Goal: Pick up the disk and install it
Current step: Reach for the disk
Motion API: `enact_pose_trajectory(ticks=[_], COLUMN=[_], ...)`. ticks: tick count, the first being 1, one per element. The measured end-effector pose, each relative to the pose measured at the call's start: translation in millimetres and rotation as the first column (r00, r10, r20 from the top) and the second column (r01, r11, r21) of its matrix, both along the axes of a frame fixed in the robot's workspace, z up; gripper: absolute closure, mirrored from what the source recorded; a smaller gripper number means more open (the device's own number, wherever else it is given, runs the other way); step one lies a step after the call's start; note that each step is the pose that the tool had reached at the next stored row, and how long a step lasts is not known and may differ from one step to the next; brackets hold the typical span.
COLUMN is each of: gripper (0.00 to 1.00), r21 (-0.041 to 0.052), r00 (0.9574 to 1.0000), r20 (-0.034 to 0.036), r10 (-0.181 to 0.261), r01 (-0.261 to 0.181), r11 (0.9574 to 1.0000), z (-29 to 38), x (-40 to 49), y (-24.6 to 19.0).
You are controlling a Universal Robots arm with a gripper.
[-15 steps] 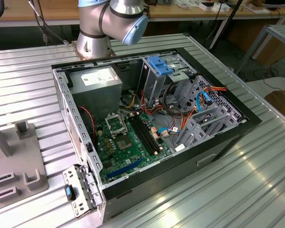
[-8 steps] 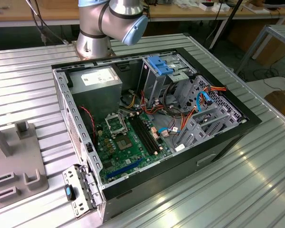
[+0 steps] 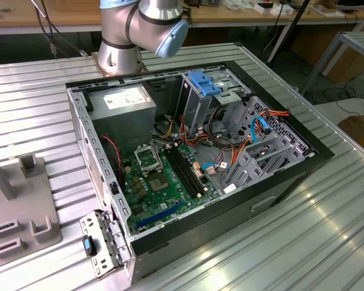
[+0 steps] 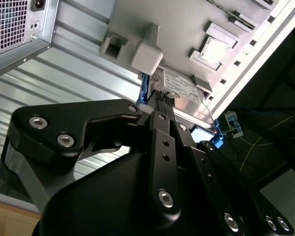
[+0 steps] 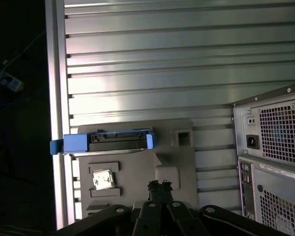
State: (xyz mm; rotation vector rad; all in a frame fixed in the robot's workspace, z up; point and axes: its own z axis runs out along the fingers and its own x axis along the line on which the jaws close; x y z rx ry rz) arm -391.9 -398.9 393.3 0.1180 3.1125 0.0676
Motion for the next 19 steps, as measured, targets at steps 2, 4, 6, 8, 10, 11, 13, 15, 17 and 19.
enact_pose_trajectory(ticks=[2,4,6,8,10,11,13,15,17,19], gripper=[0.89,0.89,0.89,0.89,0.89,0.89,0.89,0.89,0.89,0.89], r21=[0.0001,0.0001,0.0000,0.0000,0.0000,0.0000,0.0000,-0.0001,-0.0001,-0.0002], r00=[1.0000,1.0000,1.0000,1.0000,1.0000,1.0000,1.0000,1.0000,1.0000,1.0000], r20=[0.0001,0.0003,0.0003,0.0008,0.0008,0.0009,0.0009,0.0008,0.0011,0.0010], r10=[0.000,0.000,0.000,0.000,0.000,0.000,0.000,0.000,0.000,0.000], r01=[0.000,0.000,0.000,0.000,0.000,0.000,0.000,0.000,0.000,0.000], r11=[1.0000,1.0000,1.0000,1.0000,1.0000,1.0000,1.0000,1.0000,1.0000,1.0000], z=[0.0,0.0,0.0,0.0,0.0,-0.3,-0.5,-0.6,-1.2,-1.9], x=[-5.5,-12.3,-16.1,-27.7,-34.7,-35.9,-36.1,-36.3,-39.2,-45.5], y=[0.0,0.0,0.0,0.0,0.0,1.6,7.0,13.8,21.3,24.8])
